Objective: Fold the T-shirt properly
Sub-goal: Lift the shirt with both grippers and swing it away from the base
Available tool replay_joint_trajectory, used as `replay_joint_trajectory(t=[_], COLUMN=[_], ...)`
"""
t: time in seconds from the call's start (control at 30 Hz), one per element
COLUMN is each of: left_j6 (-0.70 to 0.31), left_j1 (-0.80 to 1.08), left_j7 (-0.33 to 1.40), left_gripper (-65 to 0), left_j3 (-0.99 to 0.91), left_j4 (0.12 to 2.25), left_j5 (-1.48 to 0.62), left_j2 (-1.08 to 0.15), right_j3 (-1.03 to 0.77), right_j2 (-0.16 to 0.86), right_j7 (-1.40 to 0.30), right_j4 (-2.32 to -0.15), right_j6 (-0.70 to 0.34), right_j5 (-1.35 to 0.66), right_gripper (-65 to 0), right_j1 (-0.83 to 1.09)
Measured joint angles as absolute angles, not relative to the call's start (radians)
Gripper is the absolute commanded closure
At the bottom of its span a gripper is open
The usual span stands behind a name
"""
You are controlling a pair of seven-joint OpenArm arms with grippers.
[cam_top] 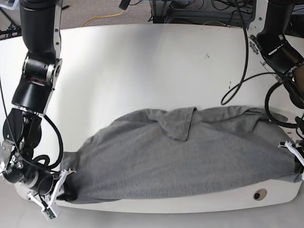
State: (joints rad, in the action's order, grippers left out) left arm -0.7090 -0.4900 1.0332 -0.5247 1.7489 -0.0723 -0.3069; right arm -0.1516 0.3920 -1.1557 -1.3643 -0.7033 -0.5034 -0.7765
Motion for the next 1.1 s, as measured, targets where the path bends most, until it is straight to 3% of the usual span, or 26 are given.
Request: replay_joint_trajectory(t=[0.63,1.1], left_j6=[-0.709,-0.709], left_j1=[-0.843,-0.785], left_j7=[1.054,1.058], left_gripper=[0.0,0.0], left_j3=[-0.460,-0.462], left_j4=[1.755,1.755], left_j5=[-0.087,-0.094], left_j2=[-0.395,-0.394], right_j3=[0.060,0.030], right_j2=[0.464,0.506], right_j7=[-1.190,-1.220], right_j4=[-1.368,-1.464], right_j6=[-0.707,-0.708], right_j5=[-0.440,-0.453], right_gripper=[0.0,0.0], right_j1=[-1.207,-1.074])
